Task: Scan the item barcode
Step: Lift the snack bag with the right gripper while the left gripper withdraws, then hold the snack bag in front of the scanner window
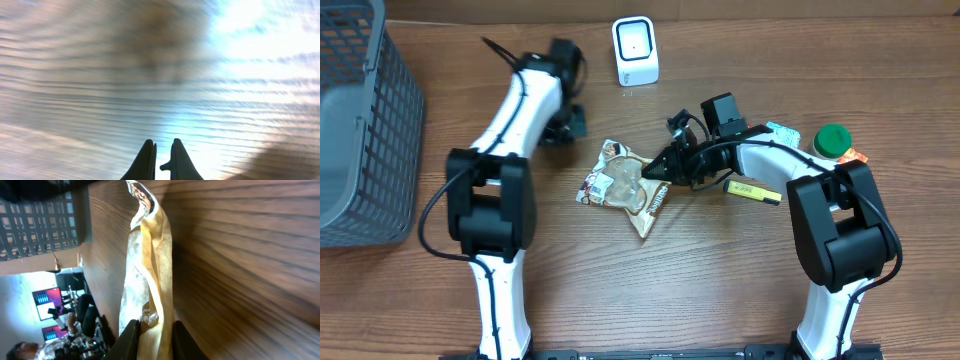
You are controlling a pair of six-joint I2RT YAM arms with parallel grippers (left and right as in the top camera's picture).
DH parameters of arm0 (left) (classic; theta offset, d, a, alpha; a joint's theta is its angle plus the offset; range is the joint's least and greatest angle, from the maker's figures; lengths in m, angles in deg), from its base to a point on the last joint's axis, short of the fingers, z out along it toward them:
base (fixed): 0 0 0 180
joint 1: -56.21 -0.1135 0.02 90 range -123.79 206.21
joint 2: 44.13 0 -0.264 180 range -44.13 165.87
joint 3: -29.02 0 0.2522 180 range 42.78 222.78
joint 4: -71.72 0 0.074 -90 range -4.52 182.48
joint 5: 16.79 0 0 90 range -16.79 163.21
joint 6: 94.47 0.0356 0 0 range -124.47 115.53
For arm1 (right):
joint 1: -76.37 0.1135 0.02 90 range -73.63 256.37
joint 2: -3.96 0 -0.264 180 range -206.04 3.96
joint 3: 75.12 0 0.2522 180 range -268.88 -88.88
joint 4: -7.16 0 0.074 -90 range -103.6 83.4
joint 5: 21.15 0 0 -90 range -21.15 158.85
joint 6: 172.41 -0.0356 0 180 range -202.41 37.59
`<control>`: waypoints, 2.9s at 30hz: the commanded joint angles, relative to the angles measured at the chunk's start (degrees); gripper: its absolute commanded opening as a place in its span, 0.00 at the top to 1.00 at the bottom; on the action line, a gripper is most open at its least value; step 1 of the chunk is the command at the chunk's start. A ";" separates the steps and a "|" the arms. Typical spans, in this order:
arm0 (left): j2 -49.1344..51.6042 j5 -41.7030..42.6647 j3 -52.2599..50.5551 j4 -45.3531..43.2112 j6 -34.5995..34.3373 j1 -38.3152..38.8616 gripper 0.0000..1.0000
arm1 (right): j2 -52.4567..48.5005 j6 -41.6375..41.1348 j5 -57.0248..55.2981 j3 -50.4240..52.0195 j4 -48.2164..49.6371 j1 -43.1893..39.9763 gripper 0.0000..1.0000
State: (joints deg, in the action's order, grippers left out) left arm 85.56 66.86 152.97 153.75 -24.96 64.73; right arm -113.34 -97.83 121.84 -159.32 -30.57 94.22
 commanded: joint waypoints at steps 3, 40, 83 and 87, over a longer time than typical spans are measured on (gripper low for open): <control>0.44 -1.03 6.36 2.10 4.42 -4.48 0.96 | -0.22 15.80 9.75 0.20 -0.92 -2.75 0.96; -1.22 18.18 9.86 4.92 32.09 -21.66 0.00 | 7.28 40.59 2.84 -17.77 -28.06 -9.29 0.97; -1.22 18.18 9.86 4.76 32.09 -21.66 0.00 | -14.25 66.82 -62.47 -51.04 0.28 4.81 0.96; -1.22 18.18 9.86 4.76 32.09 -21.66 0.00 | -14.27 73.31 -72.06 -51.04 5.64 5.86 0.97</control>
State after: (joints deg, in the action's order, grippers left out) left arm 85.54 84.19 161.45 158.56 6.25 42.85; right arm -127.92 -29.49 57.49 -209.30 -27.36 98.98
